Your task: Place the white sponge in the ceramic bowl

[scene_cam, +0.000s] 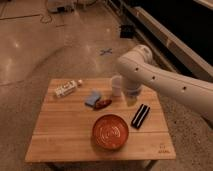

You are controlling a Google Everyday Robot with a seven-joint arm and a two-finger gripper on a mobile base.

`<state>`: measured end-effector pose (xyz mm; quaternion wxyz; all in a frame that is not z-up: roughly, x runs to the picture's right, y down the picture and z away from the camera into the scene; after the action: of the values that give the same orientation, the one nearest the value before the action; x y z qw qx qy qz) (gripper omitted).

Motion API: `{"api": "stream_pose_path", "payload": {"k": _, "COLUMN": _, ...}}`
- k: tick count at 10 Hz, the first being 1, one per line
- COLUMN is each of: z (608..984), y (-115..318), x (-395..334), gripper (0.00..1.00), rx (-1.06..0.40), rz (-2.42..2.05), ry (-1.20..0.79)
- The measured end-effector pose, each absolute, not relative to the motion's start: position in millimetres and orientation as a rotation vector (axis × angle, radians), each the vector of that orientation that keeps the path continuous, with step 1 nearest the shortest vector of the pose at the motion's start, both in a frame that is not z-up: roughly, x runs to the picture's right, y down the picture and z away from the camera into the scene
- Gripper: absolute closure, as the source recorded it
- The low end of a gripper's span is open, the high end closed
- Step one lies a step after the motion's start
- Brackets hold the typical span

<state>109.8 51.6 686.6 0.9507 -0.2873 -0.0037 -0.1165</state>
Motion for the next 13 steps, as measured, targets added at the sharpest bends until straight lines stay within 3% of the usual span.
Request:
{"api": "stream_pose_path", "payload": {"k": 4, "z": 714, "y": 40, "x": 110, "gripper": 0.59, "rx": -0.589, "rz": -0.233, "ry": -0.014}}
{"api": "stream_pose_path", "payload": {"k": 8, "z": 709, "y": 42, "x": 121, "gripper": 0.59, "rx": -0.593, "rz": -0.239, "ry": -0.008}}
{"api": "stream_pose_path", "payload": {"k": 13, "z": 732, "y": 30, "x": 93, "gripper": 0.59, "rx": -0.597, "rz": -0.247, "ry": -0.014}}
